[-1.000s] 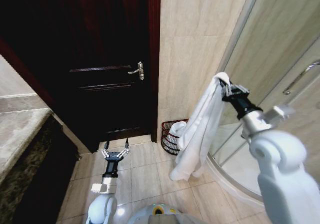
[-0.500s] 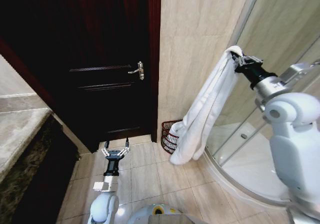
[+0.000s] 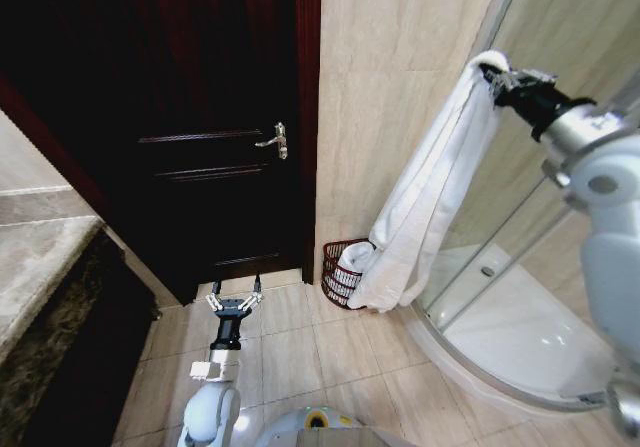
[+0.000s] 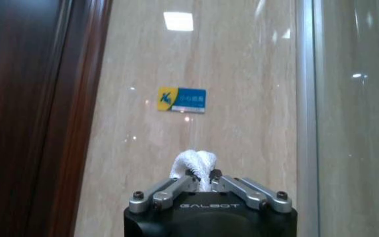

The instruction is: Discard the used towel into the hamper.

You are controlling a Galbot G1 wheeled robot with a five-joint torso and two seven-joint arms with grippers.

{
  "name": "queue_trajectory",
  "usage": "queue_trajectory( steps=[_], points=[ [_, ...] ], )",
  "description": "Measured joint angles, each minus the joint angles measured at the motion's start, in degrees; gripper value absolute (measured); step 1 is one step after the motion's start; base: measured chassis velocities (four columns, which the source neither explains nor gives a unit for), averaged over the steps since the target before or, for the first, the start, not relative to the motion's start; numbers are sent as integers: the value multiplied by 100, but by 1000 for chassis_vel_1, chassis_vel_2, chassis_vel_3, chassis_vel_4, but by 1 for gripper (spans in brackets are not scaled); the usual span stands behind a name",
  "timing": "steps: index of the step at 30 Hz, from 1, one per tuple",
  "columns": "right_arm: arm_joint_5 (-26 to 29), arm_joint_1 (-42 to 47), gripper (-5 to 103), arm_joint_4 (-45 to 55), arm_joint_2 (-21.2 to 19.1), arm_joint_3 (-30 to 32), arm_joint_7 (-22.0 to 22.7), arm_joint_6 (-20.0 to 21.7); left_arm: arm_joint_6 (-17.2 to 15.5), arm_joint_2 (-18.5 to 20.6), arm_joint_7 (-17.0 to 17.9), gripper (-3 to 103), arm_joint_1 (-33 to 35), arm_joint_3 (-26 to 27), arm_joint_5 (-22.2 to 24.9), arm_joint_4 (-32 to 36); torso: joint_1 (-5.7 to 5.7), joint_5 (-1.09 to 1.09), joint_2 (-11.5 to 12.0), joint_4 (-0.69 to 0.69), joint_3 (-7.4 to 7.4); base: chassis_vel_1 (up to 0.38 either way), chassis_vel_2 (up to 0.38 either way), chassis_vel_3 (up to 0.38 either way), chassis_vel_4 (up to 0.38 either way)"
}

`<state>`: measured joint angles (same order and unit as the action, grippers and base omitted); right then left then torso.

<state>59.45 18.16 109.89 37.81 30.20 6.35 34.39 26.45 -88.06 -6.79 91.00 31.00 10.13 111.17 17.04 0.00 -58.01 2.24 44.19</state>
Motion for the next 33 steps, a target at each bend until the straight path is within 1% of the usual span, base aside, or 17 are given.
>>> queue_trajectory(
  steps=[3, 4, 7, 8, 10, 11, 12, 15, 16, 19, 20, 23, 24, 27, 29, 32, 33],
  points=[
    [144, -808, 4, -586, 64, -756, 242, 113, -7, 11, -2, 100, -73, -11, -1, -9, -2, -3, 1, -1, -3, 0, 0, 0, 0],
    [144, -808, 4, -586, 64, -756, 242, 113, -7, 11, -2, 100, -73, -11, -1, -9, -2, -3, 1, -1, -3, 0, 0, 0, 0],
    [-145, -1398, 4, -1380, 352, -1604, 300, 66, -15, 9, -22, 100, -184, -15, 59, -83, -2, 6, 6, 1, -1, 0, 0, 0, 0],
    [-145, -1398, 4, -1380, 352, -1604, 300, 66, -15, 9, -22, 100, -184, -15, 59, -83, -2, 6, 6, 1, -1, 0, 0, 0, 0],
    [-356, -1769, 4, -1779, 610, -1921, 296, -27, -19, 47, -54, 100, -265, 14, 120, -152, -1, 2, 7, 1, -1, 0, 0, 0, 0],
    [-356, -1769, 4, -1779, 610, -1921, 296, -27, -19, 47, -54, 100, -265, 14, 120, -152, -1, 2, 7, 1, -1, 0, 0, 0, 0],
    [-422, -2009, 4, -1964, 746, -2019, 289, -42, -31, 64, -62, 100, -293, 34, 132, -164, -2, -1, 7, 1, -1, 0, 0, 0, 0],
    [-533, -2664, 4, -2431, 984, -2254, 207, -49, -101, 99, -70, 100, -319, 91, 166, -116, -3, -3, 7, 1, -3, 0, 0, 0, 0],
    [-533, -2664, 4, -2431, 984, -2254, 207, -49, -101, 99, -70, 100, -319, 91, 166, -116, -3, -3, 7, 1, -3, 0, 0, 0, 0],
    [-556, -3350, 4, -2854, 1085, -2562, 153, 34, -130, 91, -70, 100, -290, 114, 187, -22, -4, -3, 7, 0, -4, 0, 0, 0, 0],
    [-556, -3350, 4, -2854, 1085, -2562, 153, 34, -130, 91, -70, 100, -290, 114, 187, -22, -4, -3, 7, 0, -4, 0, 0, 0, 0],
    [-386, -3803, 4, -3022, 1095, -2810, 241, 208, -121, 45, -68, 100, -179, 91, 133, 24, -4, 0, 9, -1, -4, 0, 0, 0, 0],
    [-386, -3803, 4, -3022, 1095, -2810, 241, 208, -121, 45, -68, 100, -179, 91, 133, 24, -4, 0, 9, -1, -4, 0, 0, 0, 0],
    [-129, -4087, 4, -3144, 1088, -3006, 369, 299, -108, 20, -60, 100, -91, 57, 89, 85, -5, 2, 9, -1, -5, 0, 0, 0, 0],
    [-94, -4179, 4, -3238, 1106, -3077, 365, 291, -106, 20, -54, 100, -82, 54, 85, 94, -5, 3, 9, -2, -5, 0, 0, 0, 0],
    [-80, -4693, 4, -3872, 1356, -3440, 207, 11, -100, 23, -49, 100, -78, 41, 74, 116, -5, 3, 10, -2, -5, 0, 0, 0, 0],
    [-80, -4693, 4, -3872, 1356, -3440, 207, 11, -100, 23, -49, 100, -78, 41, 74, 116, -5, 3, 10, -2, -5, 0, 0, 0, 0]
  ],
)
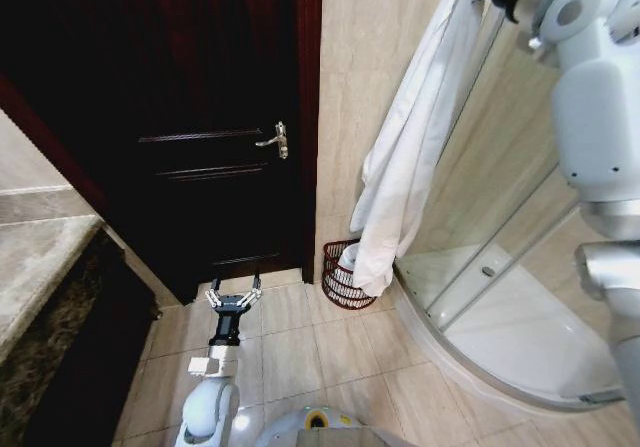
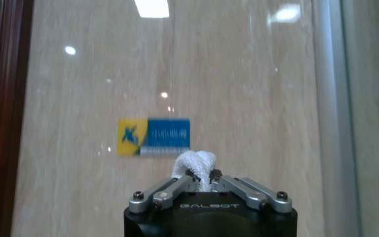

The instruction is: Discard the used towel into the hamper.

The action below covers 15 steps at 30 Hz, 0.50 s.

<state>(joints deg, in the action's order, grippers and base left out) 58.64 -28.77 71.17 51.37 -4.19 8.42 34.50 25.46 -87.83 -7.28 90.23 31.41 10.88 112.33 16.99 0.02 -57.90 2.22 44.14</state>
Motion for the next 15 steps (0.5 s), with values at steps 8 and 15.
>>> queue_trajectory(
  steps=[8, 15],
  points=[
    [-771, -1404, 4, -2010, 981, -596, -685, -466, 11, -29, 20, 100, 16, -19, 12, 59, 0, -6, 0, 4, 0, 0, 0, 0, 0],
    [-1439, -1985, 4, -2884, 1499, -512, -1065, -785, 103, -19, 23, 100, 12, -10, 59, 19, -1, -3, 0, 1, -1, 0, 0, 0, 0]
  ],
)
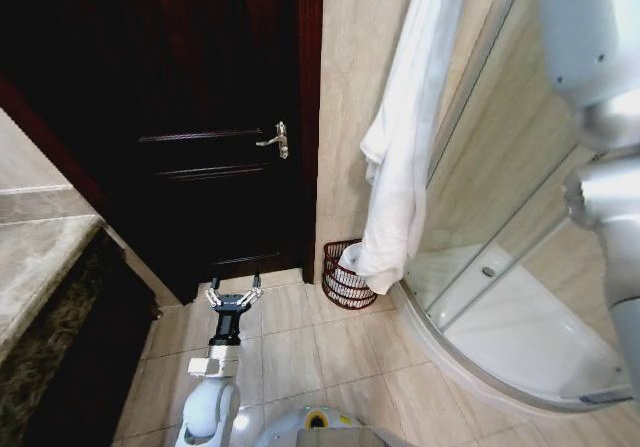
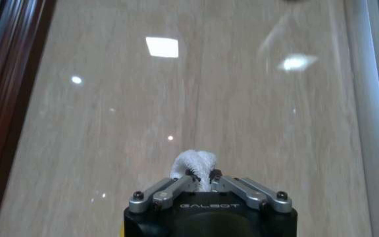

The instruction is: Discard the used towel into the hamper.

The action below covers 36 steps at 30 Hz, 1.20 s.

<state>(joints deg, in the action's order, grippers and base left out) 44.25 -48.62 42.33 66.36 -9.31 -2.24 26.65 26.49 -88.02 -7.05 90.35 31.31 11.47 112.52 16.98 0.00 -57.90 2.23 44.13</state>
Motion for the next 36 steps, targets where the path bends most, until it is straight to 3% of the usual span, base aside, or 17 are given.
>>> queue_trajectory(
  steps=[4, 10, 15, 24, 31, 33, 36],
  points=[
    [-330, -174, 4, -502, 266, 173, -135, -192, 78, 24, 0, 100, 54, 36, 89, -8, 0, -2, 0, 1, 0, 0, 0, 0, 0],
    [-624, 70, 4, -506, 345, 359, -113, -225, 211, 48, -1, 100, 153, 98, 183, -34, -1, -3, 0, 1, -2, 0, 0, 0, 0],
    [-867, 718, 4, -303, 116, 429, 20, -331, 339, 94, -1, 100, 246, 138, 275, -124, 0, 3, 1, 2, 1, 0, 0, 0, 0],
    [-719, 1760, 4, 462, -453, 530, 162, -411, 341, 70, -26, 100, 150, 96, 241, -214, 0, 1, 2, 0, 0, 0, 0, 0, 0],
    [-784, 1470, 4, 194, -490, 578, -9, -534, 247, 31, -23, 100, 114, 43, 148, -161, 1, 1, 2, 2, 1, 0, 0, 0, 0],
    [-797, 1269, 4, 104, -491, 570, -55, -543, 239, 9, -14, 100, 100, 8, 100, -160, -1, -9, 1, 0, -3, 0, 0, 0, 0],
    [-782, 1268, 4, 105, -513, 543, -77, -554, 238, -20, 0, 100, 107, -23, 61, -159, -3, -2, 0, 0, -4, 0, 0, 0, 0]
  ],
)
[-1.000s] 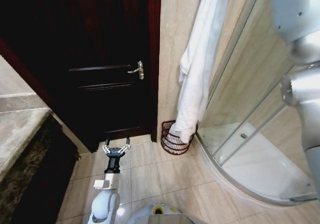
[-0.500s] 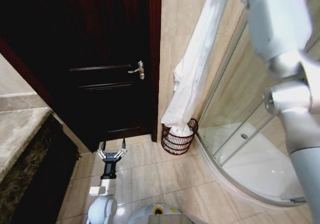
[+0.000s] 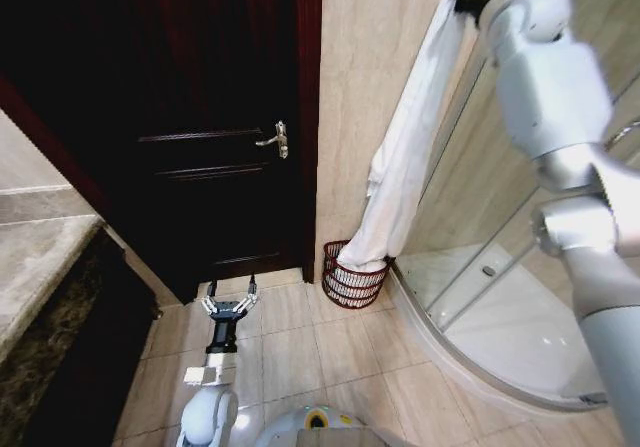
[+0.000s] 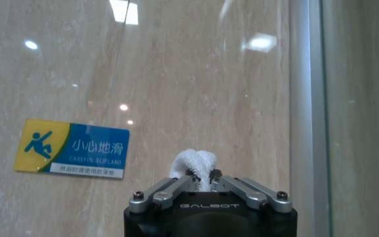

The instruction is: Discard the used towel into the hamper.

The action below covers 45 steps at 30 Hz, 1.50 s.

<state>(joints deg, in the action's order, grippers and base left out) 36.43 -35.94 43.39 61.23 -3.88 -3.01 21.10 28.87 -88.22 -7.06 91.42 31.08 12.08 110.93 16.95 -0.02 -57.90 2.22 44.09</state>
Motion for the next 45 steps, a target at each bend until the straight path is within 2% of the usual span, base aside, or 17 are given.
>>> queue_trajectory(
  steps=[3, 7, 10, 14, 19, 28, 30, 34, 40, 45],
  points=[
    [48, 243, 4, 79, -36, 4, -4, -69, 9, -34, 5, 100, 21, -9, -44, 0, 1, 7, 1, 1, 2, 0, 0, 0, 0],
    [66, 674, 4, 178, -43, 104, 12, -419, 19, -25, 12, 100, 54, 15, -38, 23, 4, 5, 1, 3, 5, 0, 0, 0, 0],
    [160, 837, 4, 330, -63, 179, 24, -425, 15, 0, 18, 100, 29, 23, -20, 10, 3, -2, 1, 3, 4, 0, 0, 0, 0],
    [199, 1052, 4, 526, -77, 262, 103, -401, 14, -16, 22, 100, -45, 11, -21, -78, 3, 3, 1, 1, 4, 0, 0, 0, 0],
    [-1, 1399, 4, 961, 6, 404, 179, -236, 17, -41, 12, 100, -133, -53, -20, -230, 3, 2, 1, 1, 4, 0, 0, 0, 0],
    [-11, 1703, 4, 1527, -35, 518, 431, 2, -47, 37, 2, 100, -202, 10, 4, -201, 3, 3, 1, 3, 4, 0, 0, 0, 0],
    [172, 1902, 4, 2046, -184, 587, 697, 352, -71, 28, -16, 100, -190, 20, 5, -188, 3, 2, 1, 2, 3, 0, 0, 0, 0],
    [426, 2197, 4, 2690, -438, 659, 985, 677, -78, 35, -37, 100, -194, 8, -8, -198, 1, 4, 1, 0, 3, 0, 0, 0, 0],
    [705, 2558, 4, 3212, -654, 790, 1272, 977, -123, 8, -45, 100, -213, -26, -38, -172, 2, 3, 1, 2, 3, 0, 0, 0, 0],
    [835, 2707, 4, 3378, -746, 864, 1335, 1111, -134, 10, -45, 100, -230, -26, -46, -169, 2, 3, 1, 2, 3, 0, 0, 0, 0]
  ],
)
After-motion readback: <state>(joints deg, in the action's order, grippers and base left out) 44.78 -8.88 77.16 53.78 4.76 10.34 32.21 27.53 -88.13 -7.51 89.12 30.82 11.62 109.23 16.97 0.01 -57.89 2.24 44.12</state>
